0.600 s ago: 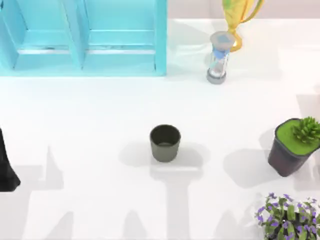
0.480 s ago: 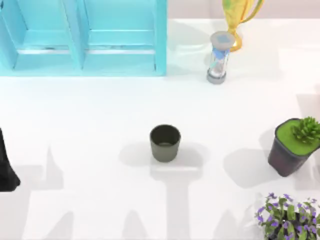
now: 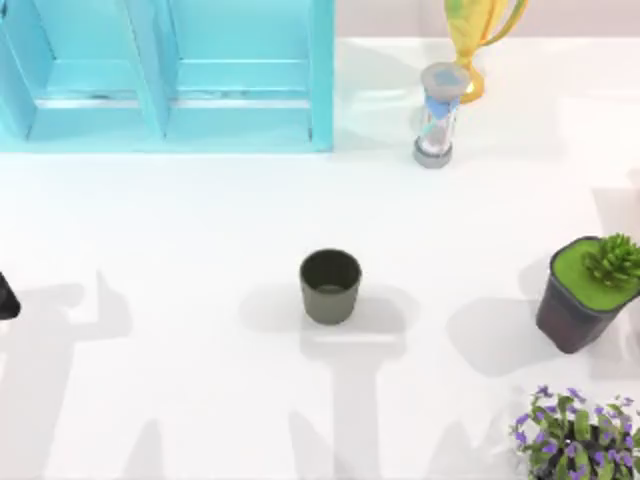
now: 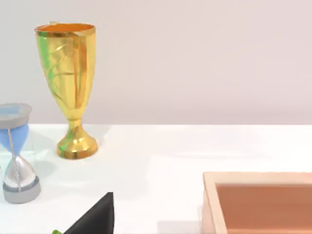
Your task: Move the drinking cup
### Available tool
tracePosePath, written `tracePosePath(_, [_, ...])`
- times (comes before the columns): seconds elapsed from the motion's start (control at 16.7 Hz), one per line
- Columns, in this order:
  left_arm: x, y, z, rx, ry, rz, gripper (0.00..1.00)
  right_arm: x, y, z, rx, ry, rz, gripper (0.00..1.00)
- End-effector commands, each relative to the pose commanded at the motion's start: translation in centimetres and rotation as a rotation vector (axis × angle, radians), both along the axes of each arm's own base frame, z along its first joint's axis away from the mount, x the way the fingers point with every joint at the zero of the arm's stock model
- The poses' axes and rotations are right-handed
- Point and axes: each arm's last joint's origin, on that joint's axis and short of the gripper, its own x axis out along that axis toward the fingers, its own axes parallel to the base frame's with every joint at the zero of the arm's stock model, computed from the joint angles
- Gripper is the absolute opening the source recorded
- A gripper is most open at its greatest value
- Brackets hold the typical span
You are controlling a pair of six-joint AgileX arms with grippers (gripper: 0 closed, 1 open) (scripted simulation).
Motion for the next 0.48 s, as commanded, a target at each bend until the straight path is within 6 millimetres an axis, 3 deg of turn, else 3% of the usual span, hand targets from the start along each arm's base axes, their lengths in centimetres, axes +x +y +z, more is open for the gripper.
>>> tracePosePath(0.12, [2.0,-0.3,2.5,-0.059,0.144,0.016,1.0,0.0,0.0,0.0,0.0,0.0,0.0,1.0])
tracePosePath(0.24, [5.2,-1.0,4.5,-0.109,0.324,0.033,1.0,0.0,0.0,0.0,0.0,0.0,0.0,1.0])
tracePosePath(0.48, [13.6,-4.0,5.3,-0.149,0.716,0.07,1.0,0.0,0.0,0.0,0.0,0.0,0.0,1.0])
